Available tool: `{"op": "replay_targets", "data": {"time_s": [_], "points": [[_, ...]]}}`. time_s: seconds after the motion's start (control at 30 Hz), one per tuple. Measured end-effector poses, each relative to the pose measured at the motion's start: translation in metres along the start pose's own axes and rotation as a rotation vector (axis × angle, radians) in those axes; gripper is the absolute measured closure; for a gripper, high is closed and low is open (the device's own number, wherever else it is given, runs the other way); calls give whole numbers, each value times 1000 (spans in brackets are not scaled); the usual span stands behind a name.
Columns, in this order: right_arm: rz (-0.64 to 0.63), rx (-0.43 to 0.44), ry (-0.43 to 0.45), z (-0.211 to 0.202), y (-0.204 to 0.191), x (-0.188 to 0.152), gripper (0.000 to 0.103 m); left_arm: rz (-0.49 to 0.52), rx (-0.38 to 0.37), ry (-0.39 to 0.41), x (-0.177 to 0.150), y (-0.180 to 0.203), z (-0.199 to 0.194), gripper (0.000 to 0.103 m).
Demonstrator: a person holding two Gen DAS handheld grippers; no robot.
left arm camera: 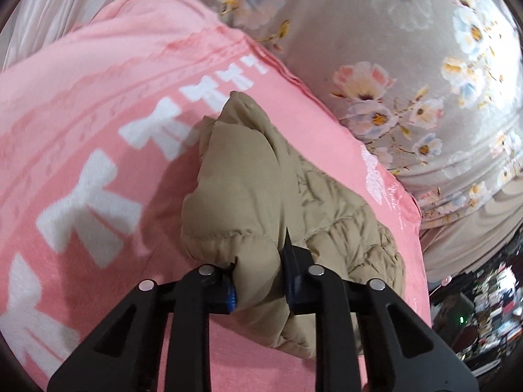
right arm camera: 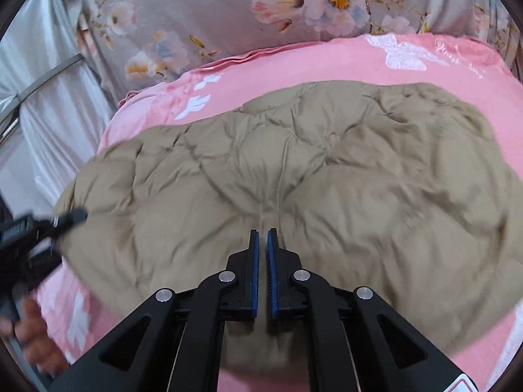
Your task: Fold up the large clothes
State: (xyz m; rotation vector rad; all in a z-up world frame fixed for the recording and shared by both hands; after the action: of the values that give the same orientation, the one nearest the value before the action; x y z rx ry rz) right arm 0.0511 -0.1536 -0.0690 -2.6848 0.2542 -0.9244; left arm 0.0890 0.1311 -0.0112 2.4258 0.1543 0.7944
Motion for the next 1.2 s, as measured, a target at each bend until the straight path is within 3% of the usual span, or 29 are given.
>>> {"op": "replay_targets", "data": {"time_s": [0.17, 0.4, 0.6, 0.7, 0.87, 1.2], "points": [[-13, 1, -70, -8, 3, -33, 102, 110, -14, 34, -1, 47, -20, 87], [32, 47, -109, 12, 13, -42, 103, 322, -57, 17, -14, 125, -36, 89], [129, 183, -127, 7, 36, -46, 103, 510, -93, -33, -39, 202, -12, 89], [147, 197, -116, -10, 46, -56, 103, 594, -106, -84, -56, 240, 13, 89], [191, 163, -76, -48, 74, -73, 103, 684, -107, -184, -90, 287, 62, 89], [325, -54, -3, -105, 162, -89, 103, 815, -51, -386, -171, 326, 151, 90]]}}
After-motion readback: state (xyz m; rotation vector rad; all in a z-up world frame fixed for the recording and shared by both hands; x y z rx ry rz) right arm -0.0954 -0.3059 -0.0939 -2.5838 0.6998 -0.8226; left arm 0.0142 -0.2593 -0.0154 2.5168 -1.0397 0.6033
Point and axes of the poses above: each gripper's, at about its wrist camera, not at the fingertips, and z roughly the way its jaws point, y to its right, x to its top, the point moved 1 cm from there along z, roughly the way its jaws point, and after that the axes turned 8 degrees about -y, right-handed, at the moved point
